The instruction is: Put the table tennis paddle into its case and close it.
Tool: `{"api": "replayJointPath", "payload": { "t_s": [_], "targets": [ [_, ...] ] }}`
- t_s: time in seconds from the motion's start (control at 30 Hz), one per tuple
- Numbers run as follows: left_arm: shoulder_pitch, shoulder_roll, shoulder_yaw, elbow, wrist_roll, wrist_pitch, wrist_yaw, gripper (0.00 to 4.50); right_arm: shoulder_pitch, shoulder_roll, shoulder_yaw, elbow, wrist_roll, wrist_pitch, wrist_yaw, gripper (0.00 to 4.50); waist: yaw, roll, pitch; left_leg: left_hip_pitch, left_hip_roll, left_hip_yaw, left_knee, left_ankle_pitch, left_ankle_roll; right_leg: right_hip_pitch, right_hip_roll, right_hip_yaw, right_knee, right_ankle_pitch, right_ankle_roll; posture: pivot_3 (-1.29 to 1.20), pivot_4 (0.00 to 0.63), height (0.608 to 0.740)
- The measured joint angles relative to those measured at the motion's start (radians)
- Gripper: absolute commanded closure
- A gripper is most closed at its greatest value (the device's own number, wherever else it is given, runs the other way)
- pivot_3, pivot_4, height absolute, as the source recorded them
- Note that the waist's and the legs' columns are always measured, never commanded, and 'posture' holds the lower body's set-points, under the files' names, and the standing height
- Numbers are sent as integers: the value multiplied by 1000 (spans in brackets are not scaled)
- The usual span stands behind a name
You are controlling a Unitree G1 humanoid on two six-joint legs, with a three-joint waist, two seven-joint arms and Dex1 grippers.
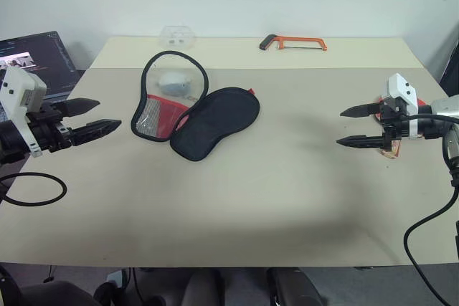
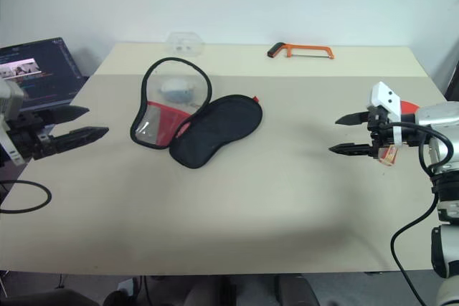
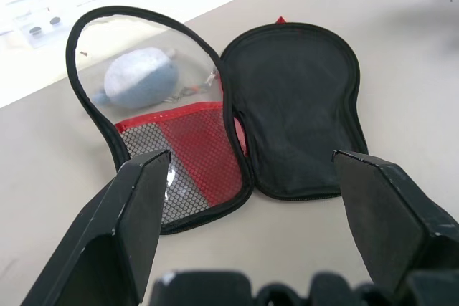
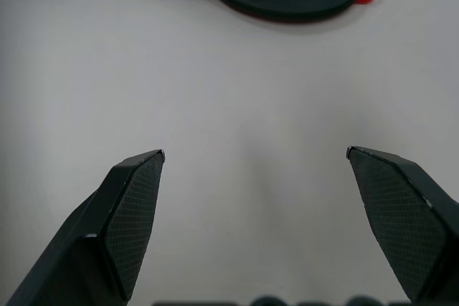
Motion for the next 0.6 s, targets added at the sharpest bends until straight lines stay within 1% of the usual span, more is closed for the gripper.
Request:
{"api": "replayJointPath", "payload": {
  "t_s": [0.23, 0.3, 0.43, 0.53, 0.6],
  "targets": [
    [2, 0, 0, 0, 0, 0, 1, 556, -1, -3, 0, 0, 1, 0, -1, 23, 0, 0, 0, 0, 0, 0, 0, 0, 0, 0, 0, 0, 0, 0, 0, 0, 150, 740],
    [-20, -1, 0, 18, 8, -16, 23, 556, -1, 3, 0, -2, 6, 0, -4, 23, 0, 0, 0, 0, 0, 0, 0, 0, 0, 0, 0, 0, 0, 0, 0, 0, 150, 740],
    [-107, -47, -18, 101, 68, -88, 127, 556, 6, 8, 0, -47, 16, 4, -14, 23, 2, 0, 0, 0, -1, 0, 0, 0, 0, 0, 0, 0, 0, 0, 0, 0, 150, 740],
    [-182, -95, -83, 203, 146, -127, 232, 556, 25, 8, -7, -85, 36, 18, -18, 23, 5, -1, 0, -1, -1, -1, 1, 0, 0, 0, 0, -1, 0, 0, 0, 0, 150, 740],
    [-261, -118, -138, 305, 218, -143, 314, 556, 35, 9, -8, -104, 44, 25, -23, 23, 8, -1, -1, -1, -2, -1, 2, 0, 0, 0, 0, -1, 0, 0, 0, 0, 150, 740]
  ]
}}
